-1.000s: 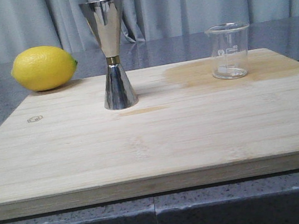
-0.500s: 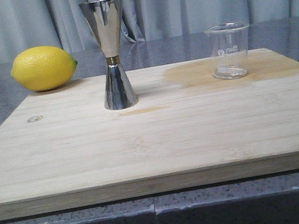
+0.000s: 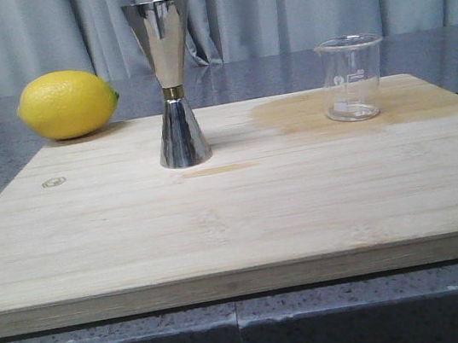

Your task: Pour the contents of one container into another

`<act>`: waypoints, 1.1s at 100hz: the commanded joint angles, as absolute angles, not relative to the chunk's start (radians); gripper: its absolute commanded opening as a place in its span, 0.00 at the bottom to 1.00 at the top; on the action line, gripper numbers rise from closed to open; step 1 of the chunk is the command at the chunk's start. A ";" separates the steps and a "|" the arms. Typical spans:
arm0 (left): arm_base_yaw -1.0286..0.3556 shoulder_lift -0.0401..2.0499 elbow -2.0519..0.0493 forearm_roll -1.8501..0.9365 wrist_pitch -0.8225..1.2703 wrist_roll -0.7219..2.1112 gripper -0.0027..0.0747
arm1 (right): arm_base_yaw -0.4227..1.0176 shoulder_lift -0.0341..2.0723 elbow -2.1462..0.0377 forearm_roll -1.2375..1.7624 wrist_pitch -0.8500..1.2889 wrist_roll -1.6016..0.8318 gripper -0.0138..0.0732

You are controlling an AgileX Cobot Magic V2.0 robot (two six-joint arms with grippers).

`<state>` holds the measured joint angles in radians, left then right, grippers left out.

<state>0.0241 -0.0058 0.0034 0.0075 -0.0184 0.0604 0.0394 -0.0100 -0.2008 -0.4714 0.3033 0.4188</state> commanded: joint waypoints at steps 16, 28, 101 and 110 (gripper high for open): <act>0.016 -0.027 0.034 0.000 -0.100 0.064 0.01 | 0.033 -0.028 -0.143 -0.196 0.177 0.139 0.08; 0.016 -0.027 0.034 0.000 -0.100 0.064 0.01 | 0.033 -0.028 -0.083 -0.149 0.128 0.137 0.08; 0.016 -0.027 0.034 0.000 -0.100 0.064 0.01 | -0.008 -0.028 0.022 -0.037 0.000 0.052 0.08; 0.016 -0.027 0.034 0.000 -0.100 0.064 0.01 | -0.008 -0.028 0.022 -0.037 0.007 0.052 0.08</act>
<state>0.0241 -0.0058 0.0034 0.0075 -0.0184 0.0611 -0.0008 -0.0100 0.0106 -0.0388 0.0707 0.0627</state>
